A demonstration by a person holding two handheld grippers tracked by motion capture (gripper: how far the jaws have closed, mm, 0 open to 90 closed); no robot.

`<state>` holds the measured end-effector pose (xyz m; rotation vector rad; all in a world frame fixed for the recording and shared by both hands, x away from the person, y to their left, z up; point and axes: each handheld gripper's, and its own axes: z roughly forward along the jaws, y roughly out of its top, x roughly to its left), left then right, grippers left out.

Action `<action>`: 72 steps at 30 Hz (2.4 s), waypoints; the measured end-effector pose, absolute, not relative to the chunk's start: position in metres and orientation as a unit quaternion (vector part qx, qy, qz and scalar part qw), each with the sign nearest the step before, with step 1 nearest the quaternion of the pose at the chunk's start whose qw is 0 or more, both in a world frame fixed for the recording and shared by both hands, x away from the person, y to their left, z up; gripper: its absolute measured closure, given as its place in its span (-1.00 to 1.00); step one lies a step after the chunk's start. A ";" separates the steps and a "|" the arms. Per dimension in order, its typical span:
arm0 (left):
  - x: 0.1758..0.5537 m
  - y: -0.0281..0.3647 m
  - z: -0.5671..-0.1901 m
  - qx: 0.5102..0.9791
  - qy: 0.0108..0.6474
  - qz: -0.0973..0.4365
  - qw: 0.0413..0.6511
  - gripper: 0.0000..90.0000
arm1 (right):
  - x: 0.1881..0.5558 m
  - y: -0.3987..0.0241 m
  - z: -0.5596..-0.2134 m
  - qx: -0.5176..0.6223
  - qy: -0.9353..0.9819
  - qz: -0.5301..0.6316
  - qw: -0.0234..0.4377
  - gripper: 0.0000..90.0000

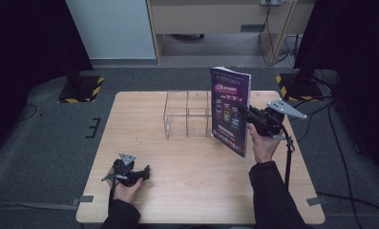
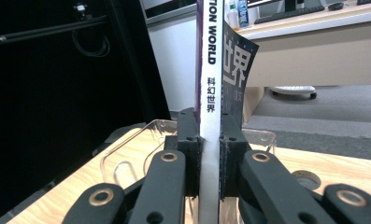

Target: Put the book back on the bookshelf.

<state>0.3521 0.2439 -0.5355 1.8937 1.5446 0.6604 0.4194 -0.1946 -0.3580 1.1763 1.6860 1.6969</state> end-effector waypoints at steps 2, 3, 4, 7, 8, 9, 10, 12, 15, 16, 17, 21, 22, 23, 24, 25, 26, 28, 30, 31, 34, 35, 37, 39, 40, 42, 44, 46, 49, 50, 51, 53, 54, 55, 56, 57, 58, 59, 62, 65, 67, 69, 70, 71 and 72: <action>0.352 0.244 -0.536 0.714 0.582 0.249 0.300 -0.76 | 0.422 -0.192 -0.358 0.430 0.613 0.617 0.240 0.84; 0.352 0.244 -0.536 0.714 0.582 0.249 0.300 -0.77 | 0.426 -0.191 -0.359 0.433 0.611 0.617 0.242 0.84; 0.352 0.244 -0.536 0.714 0.581 0.249 0.300 -0.77 | 0.427 -0.190 -0.359 0.433 0.610 0.617 0.244 0.84; 0.352 0.244 -0.535 0.714 0.581 0.249 0.300 -0.77 | 0.432 -0.187 -0.360 0.435 0.608 0.615 0.250 0.84; 0.352 0.244 -0.535 0.714 0.581 0.249 0.300 -0.77 | 0.434 -0.186 -0.360 0.435 0.607 0.615 0.252 0.84; 0.352 0.244 -0.535 0.714 0.581 0.249 0.300 -0.77 | 0.434 -0.186 -0.360 0.435 0.607 0.615 0.252 0.84; 0.352 0.244 -0.535 0.714 0.581 0.249 0.300 -0.77 | 0.437 -0.184 -0.361 0.438 0.603 0.616 0.254 0.84; 0.352 0.244 -0.536 0.714 0.581 0.249 0.300 -0.77 | 0.440 -0.184 -0.363 0.441 0.601 0.615 0.256 0.84; 0.352 0.244 -0.536 0.714 0.581 0.249 0.300 -0.77 | 0.442 -0.183 -0.365 0.443 0.600 0.615 0.257 0.84; 0.352 0.244 -0.536 0.714 0.581 0.249 0.300 -0.77 | 0.444 -0.182 -0.367 0.446 0.600 0.611 0.260 0.84; 0.352 0.244 -0.536 0.714 0.581 0.249 0.300 -0.77 | 0.445 -0.181 -0.368 0.446 0.600 0.610 0.264 0.84; 0.352 0.244 -0.536 0.715 0.581 0.249 0.299 -0.78 | 0.449 -0.177 -0.372 0.448 0.602 0.603 0.270 0.84; 0.352 0.244 -0.536 0.715 0.581 0.249 0.299 -0.78 | 0.450 -0.177 -0.373 0.449 0.602 0.602 0.271 0.84; 0.352 0.244 -0.536 0.715 0.581 0.249 0.299 -0.78 | 0.451 -0.176 -0.374 0.450 0.603 0.601 0.270 0.84; 0.352 0.244 -0.536 0.715 0.581 0.249 0.299 -0.78 | 0.452 -0.175 -0.375 0.451 0.603 0.599 0.272 0.84; 0.352 0.244 -0.536 0.715 0.581 0.249 0.299 -0.78 | 0.453 -0.174 -0.376 0.452 0.603 0.598 0.273 0.84; 0.352 0.244 -0.536 0.715 0.581 0.249 0.299 -0.78 | 0.453 -0.174 -0.377 0.452 0.604 0.597 0.274 0.84; 0.352 0.244 -0.536 0.715 0.581 0.249 0.300 -0.78 | 0.454 -0.172 -0.378 0.451 0.605 0.595 0.277 0.84; 0.352 0.244 -0.536 0.715 0.581 0.249 0.300 -0.78 | 0.455 -0.169 -0.379 0.449 0.606 0.594 0.280 0.84; 0.352 0.244 -0.536 0.715 0.581 0.248 0.300 -0.78 | 0.455 -0.169 -0.380 0.448 0.606 0.594 0.282 0.84; 0.352 0.244 -0.536 0.715 0.580 0.248 0.300 -0.78 | 0.456 -0.167 -0.382 0.451 0.605 0.592 0.284 0.84; 0.352 0.244 -0.536 0.715 0.580 0.248 0.300 -0.78 | 0.456 -0.167 -0.382 0.451 0.605 0.592 0.284 0.84; 0.352 0.244 -0.536 0.715 0.580 0.248 0.300 -0.78 | 0.457 -0.166 -0.383 0.451 0.605 0.591 0.284 0.84; 0.352 0.244 -0.536 0.716 0.580 0.248 0.300 -0.78 | 0.457 -0.165 -0.385 0.451 0.606 0.590 0.284 0.84; 0.352 0.244 -0.536 0.716 0.580 0.248 0.300 -0.78 | 0.456 -0.165 -0.387 0.452 0.607 0.589 0.284 0.84; 0.352 0.244 -0.536 0.716 0.580 0.248 0.300 -0.78 | 0.455 -0.166 -0.389 0.454 0.603 0.592 0.283 0.84; 0.352 0.244 -0.536 0.716 0.580 0.248 0.300 -0.78 | 0.454 -0.167 -0.389 0.453 0.605 0.591 0.281 0.84; 0.352 0.244 -0.536 0.716 0.580 0.248 0.300 -0.78 | 0.453 -0.168 -0.388 0.452 0.608 0.589 0.281 0.84; 0.352 0.244 -0.536 0.716 0.580 0.248 0.300 -0.78 | 0.451 -0.169 -0.388 0.452 0.615 0.584 0.277 0.84; 0.352 0.244 -0.536 0.716 0.580 0.248 0.300 -0.78 | 0.449 -0.170 -0.387 0.452 0.622 0.579 0.272 0.83; 0.352 0.244 -0.536 0.716 0.580 0.248 0.300 -0.78 | 0.449 -0.170 -0.387 0.452 0.622 0.579 0.272 0.83; 0.352 0.244 -0.536 0.716 0.580 0.248 0.300 -0.78 | 0.445 -0.172 -0.386 0.448 0.633 0.573 0.265 0.83; 0.352 0.244 -0.536 0.716 0.580 0.248 0.300 -0.78 | 0.445 -0.172 -0.386 0.448 0.633 0.573 0.265 0.83; 0.352 0.244 -0.536 0.716 0.580 0.248 0.300 -0.78 | 0.442 -0.174 -0.386 0.447 0.640 0.568 0.262 0.83; 0.352 0.244 -0.536 0.716 0.580 0.248 0.300 -0.78 | 0.441 -0.175 -0.386 0.445 0.643 0.566 0.260 0.83; 0.352 0.244 -0.536 0.716 0.580 0.248 0.300 -0.78 | 0.441 -0.175 -0.386 0.445 0.643 0.566 0.260 0.83; 0.352 0.244 -0.536 0.715 0.580 0.248 0.300 -0.78 | 0.437 -0.178 -0.387 0.446 0.648 0.562 0.256 0.83; 0.352 0.244 -0.536 0.715 0.580 0.248 0.300 -0.78 | 0.437 -0.178 -0.387 0.446 0.648 0.562 0.256 0.83; 0.352 0.244 -0.536 0.715 0.580 0.248 0.300 -0.78 | 0.431 -0.183 -0.389 0.447 0.654 0.557 0.249 0.83; 0.352 0.244 -0.536 0.715 0.580 0.248 0.300 -0.78 | 0.422 -0.187 -0.391 0.444 0.670 0.546 0.238 0.83; 0.352 0.244 -0.536 0.715 0.581 0.248 0.300 -0.78 | 0.417 -0.189 -0.393 0.442 0.676 0.542 0.231 0.83; 0.352 0.244 -0.536 0.715 0.580 0.248 0.300 -0.78 | 0.415 -0.189 -0.395 0.443 0.677 0.541 0.228 0.83; 0.352 0.244 -0.536 0.715 0.580 0.248 0.300 -0.78 | 0.412 -0.190 -0.396 0.443 0.679 0.540 0.227 0.83; 0.352 0.244 -0.536 0.715 0.580 0.248 0.300 -0.78 | 0.407 -0.190 -0.398 0.442 0.683 0.536 0.225 0.83; 0.352 0.244 -0.536 0.715 0.580 0.248 0.300 -0.78 | 0.407 -0.190 -0.398 0.442 0.683 0.536 0.225 0.83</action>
